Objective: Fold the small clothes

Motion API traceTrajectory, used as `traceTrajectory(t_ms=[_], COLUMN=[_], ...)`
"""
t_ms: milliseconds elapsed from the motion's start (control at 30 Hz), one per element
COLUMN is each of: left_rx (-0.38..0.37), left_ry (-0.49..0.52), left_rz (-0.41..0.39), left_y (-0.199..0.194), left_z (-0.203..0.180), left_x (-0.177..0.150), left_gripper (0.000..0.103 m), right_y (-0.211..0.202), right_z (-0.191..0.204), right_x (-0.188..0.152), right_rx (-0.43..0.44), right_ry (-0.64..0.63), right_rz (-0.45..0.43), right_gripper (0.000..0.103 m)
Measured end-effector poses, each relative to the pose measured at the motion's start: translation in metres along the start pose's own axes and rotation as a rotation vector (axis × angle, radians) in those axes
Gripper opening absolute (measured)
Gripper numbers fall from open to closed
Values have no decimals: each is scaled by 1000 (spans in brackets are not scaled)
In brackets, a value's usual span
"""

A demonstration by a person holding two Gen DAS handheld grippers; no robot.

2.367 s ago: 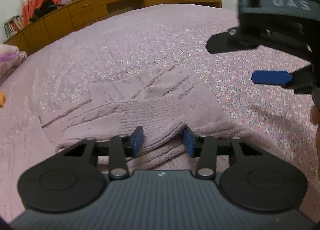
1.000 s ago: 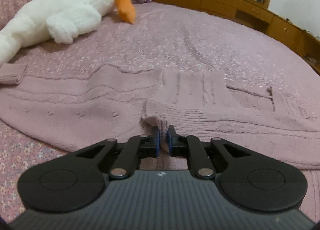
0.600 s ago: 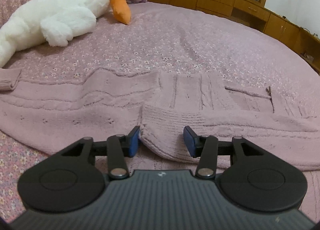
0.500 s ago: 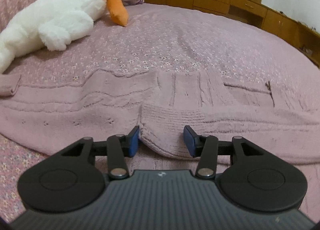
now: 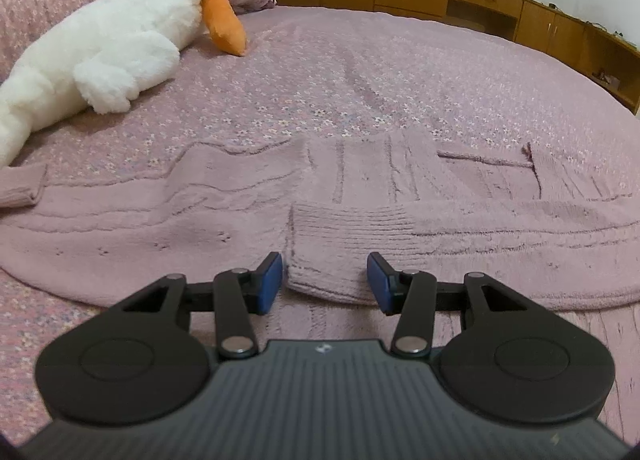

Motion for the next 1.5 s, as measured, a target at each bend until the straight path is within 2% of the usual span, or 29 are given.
traceTrajectory(t_ms=[100, 167, 233, 367, 400, 600, 833, 967, 1067, 1200, 1333, 1433, 1500], left_rx=[38, 72, 76, 91, 101, 178, 290, 309, 359, 386, 416, 395, 364], left_ry=[34, 58, 54, -14, -27, -54, -84, -155, -149, -208, -231, -258, -292], left_rz=[5, 20, 20, 13, 5, -21, -30, 11, 29, 44, 43, 34, 21], left_y=[-3, 0, 0, -10, -14, -42, -69, -65, -58, -41, -27, -16, -10], left_z=[4, 8, 13, 28, 35, 85, 174, 220, 247, 278, 296, 302, 304], left_x=[0, -4, -4, 2, 5, 29, 73, 78, 72, 63, 57, 58, 61], left_gripper=[49, 48, 51, 51, 50, 50, 50, 52, 52, 52, 52, 52, 60], right_y=[-18, -24, -20, 9, 13, 0, -55, -88, -106, -111, -99, -87, -78], right_z=[12, 21, 29, 41, 42, 42, 50, 59, 63, 65, 59, 57, 59], right_x=[16, 21, 19, -2, -5, -6, -2, -15, -31, -48, -54, -59, -60], right_rx=[34, 77, 128, 197, 197, 192, 250, 249, 229, 208, 198, 191, 191], right_ry=[-21, -20, -7, 9, 10, 26, 88, 61, 30, 32, 77, 104, 100], right_rz=[-125, -168, -156, -4, 5, -21, -107, -136, -146, -146, -138, -120, -104], right_gripper=[88, 88, 88, 89, 90, 90, 90, 90, 90, 90, 90, 90, 90])
Point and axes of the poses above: each gripper's, at about its wrist camera, not at the fingertips, and y roughly the way its jaws point, z to its left, x to its top, the point moved 10 cm from there along y, roughly the way its jaws point, and after that the axes turned 10 degrees about -y, right-handed, at the moved point
